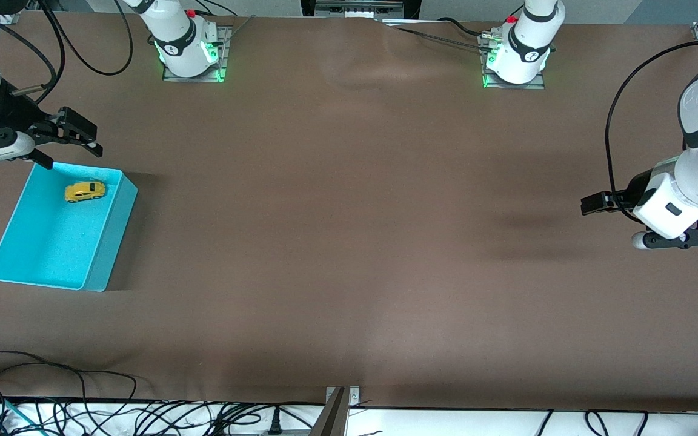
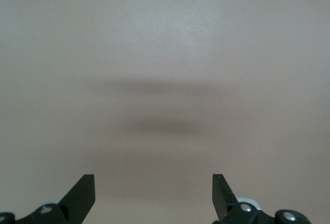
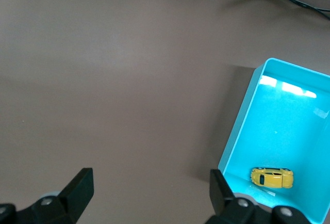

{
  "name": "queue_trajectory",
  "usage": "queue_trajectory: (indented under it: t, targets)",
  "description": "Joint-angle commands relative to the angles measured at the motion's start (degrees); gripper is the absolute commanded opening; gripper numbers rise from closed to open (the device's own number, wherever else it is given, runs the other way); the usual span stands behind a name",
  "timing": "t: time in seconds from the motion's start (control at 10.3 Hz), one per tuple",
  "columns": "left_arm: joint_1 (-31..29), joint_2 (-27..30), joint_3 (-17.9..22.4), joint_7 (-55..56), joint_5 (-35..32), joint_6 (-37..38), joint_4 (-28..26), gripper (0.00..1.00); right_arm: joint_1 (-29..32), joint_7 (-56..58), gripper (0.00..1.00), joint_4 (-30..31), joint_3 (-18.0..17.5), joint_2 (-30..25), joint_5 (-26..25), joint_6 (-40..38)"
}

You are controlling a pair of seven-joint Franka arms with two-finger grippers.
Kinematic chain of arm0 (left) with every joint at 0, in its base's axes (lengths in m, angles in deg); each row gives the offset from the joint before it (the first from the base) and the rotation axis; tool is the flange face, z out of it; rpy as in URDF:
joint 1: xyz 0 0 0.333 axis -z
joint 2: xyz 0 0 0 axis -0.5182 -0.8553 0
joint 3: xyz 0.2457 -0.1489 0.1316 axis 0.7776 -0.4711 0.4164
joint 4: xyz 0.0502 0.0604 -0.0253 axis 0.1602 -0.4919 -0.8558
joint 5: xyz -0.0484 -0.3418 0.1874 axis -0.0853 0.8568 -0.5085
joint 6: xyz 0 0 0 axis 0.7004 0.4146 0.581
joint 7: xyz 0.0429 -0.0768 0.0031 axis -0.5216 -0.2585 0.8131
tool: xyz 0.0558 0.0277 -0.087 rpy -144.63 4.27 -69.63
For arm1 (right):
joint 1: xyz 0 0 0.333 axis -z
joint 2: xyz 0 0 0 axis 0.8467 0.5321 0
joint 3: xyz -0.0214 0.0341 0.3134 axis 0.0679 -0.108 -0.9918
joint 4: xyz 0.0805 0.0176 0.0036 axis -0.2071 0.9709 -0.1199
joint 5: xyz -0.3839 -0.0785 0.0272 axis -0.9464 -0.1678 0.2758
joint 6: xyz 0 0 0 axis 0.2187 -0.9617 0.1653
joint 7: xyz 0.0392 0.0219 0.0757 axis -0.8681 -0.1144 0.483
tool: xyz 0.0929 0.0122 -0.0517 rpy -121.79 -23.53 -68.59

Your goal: Wind up and store yellow beetle car

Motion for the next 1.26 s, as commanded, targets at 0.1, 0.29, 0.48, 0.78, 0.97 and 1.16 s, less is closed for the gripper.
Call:
queue_trajectory:
  t: [0.1,0.29,0.48,0.78,0.97,1.16]
  targets:
    - [-0.3,0.2,0.1,-1.3,0.7,0.5,0.1,1.0,-2.6,-3.8,1.0,-7.5,1.1,3.5,-3.8,-6.2]
    - [-0.3,0.3,0.1,-1.2,0.7,0.5,0.3,1.0,-3.1,-4.7,1.0,-6.5,0.7,3.7,-6.5,-5.6]
    - [-0.3,0.3,0.1,-1.3,0.7,0.5,0.3,1.0,-3.1,-4.7,1.0,-6.1,0.6,4.5,-7.0,-5.4]
    - [-0.5,0.3,0.1,-1.4,0.7,0.5,0.9,1.0,-3.0,-4.4,1.0,-6.1,0.6,4.6,-6.5,-5.9]
    - [-0.5,0.3,0.1,-1.4,0.7,0.5,1.0,1.0,-3.0,-3.2,1.0,-5.8,0.6,4.6,-6.5,-5.4]
    - [-0.4,-0.1,0.1,-1.5,0.7,0.5,1.0,1.0,-2.9,-3.9,1.0,-5.8,0.6,4.6,-6.4,-5.4]
